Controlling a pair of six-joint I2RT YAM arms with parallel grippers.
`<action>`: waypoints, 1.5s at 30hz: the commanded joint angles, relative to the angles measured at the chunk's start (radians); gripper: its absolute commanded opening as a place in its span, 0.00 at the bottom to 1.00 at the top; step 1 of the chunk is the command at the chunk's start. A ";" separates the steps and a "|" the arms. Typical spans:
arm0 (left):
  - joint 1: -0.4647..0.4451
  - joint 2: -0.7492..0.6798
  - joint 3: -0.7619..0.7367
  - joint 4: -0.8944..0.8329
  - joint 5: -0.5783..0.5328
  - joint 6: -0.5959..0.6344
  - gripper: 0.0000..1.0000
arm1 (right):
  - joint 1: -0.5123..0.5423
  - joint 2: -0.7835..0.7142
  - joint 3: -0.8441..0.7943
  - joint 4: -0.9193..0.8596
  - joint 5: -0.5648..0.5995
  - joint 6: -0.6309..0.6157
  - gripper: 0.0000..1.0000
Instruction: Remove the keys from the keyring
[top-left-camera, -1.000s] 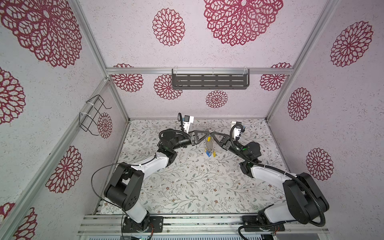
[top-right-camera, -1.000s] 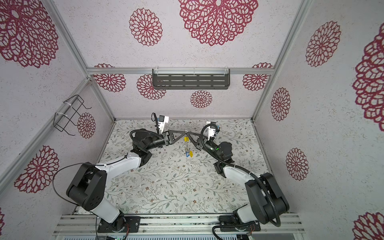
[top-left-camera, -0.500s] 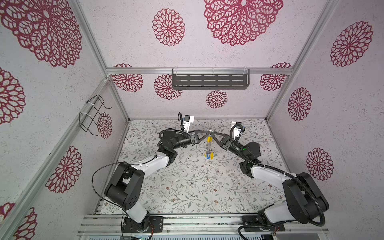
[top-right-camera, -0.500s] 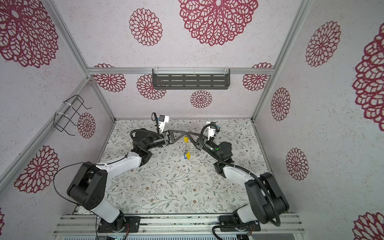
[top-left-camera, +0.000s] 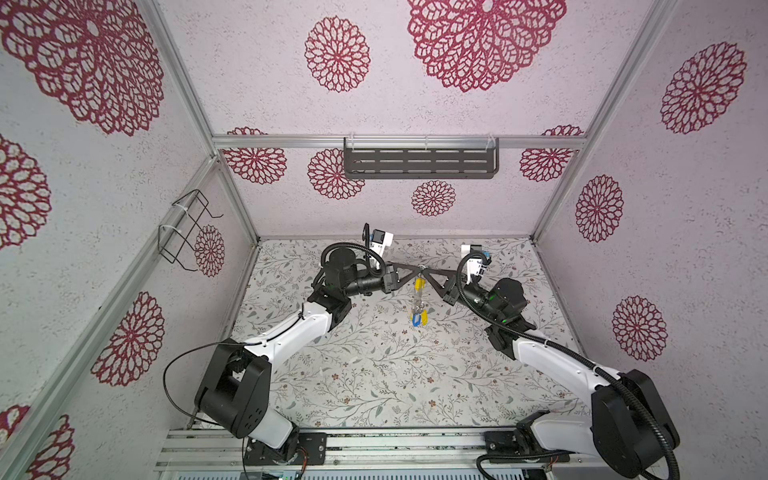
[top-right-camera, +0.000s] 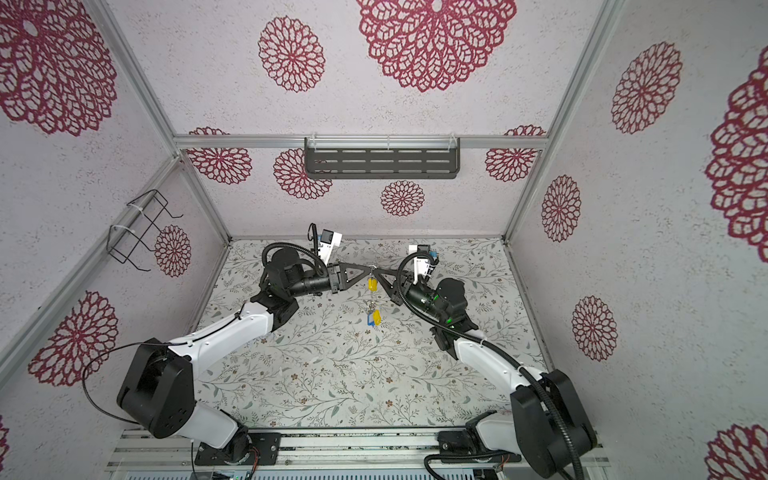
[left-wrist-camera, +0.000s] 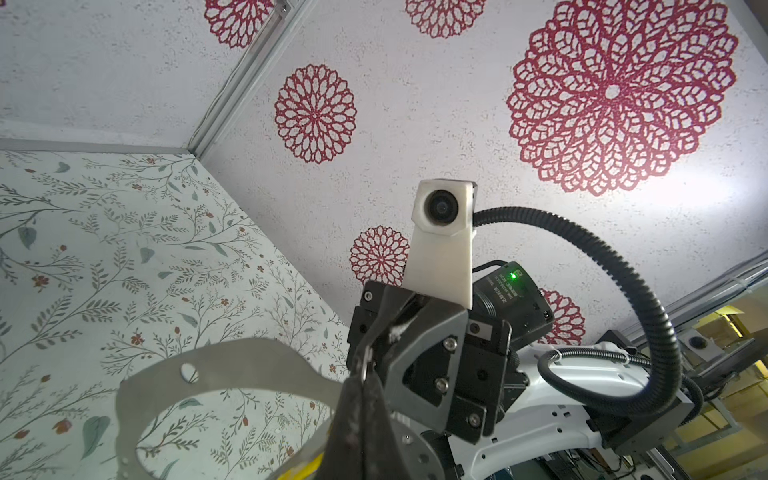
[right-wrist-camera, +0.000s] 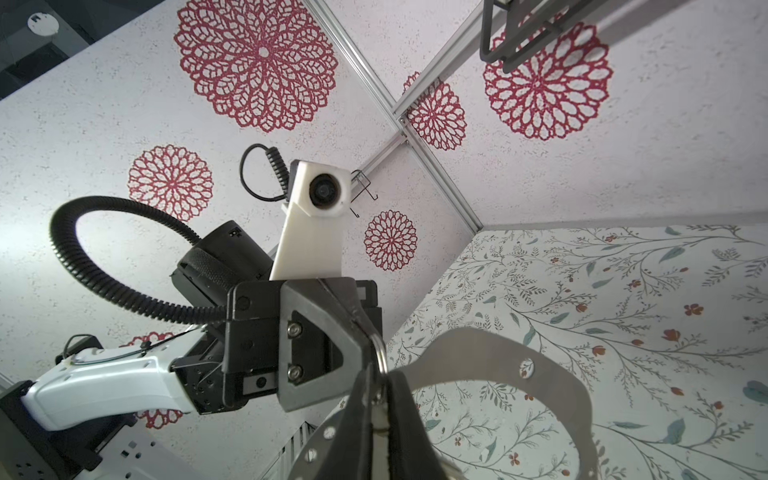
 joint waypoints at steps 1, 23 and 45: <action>-0.001 -0.014 0.012 -0.017 0.001 0.028 0.00 | 0.002 -0.006 0.039 0.009 -0.017 -0.039 0.22; -0.022 0.090 0.058 0.102 0.061 -0.085 0.16 | 0.004 0.048 0.040 0.126 -0.015 0.050 0.00; 0.016 0.037 -0.050 0.265 0.031 -0.165 0.27 | -0.017 0.028 0.001 0.200 0.035 0.104 0.00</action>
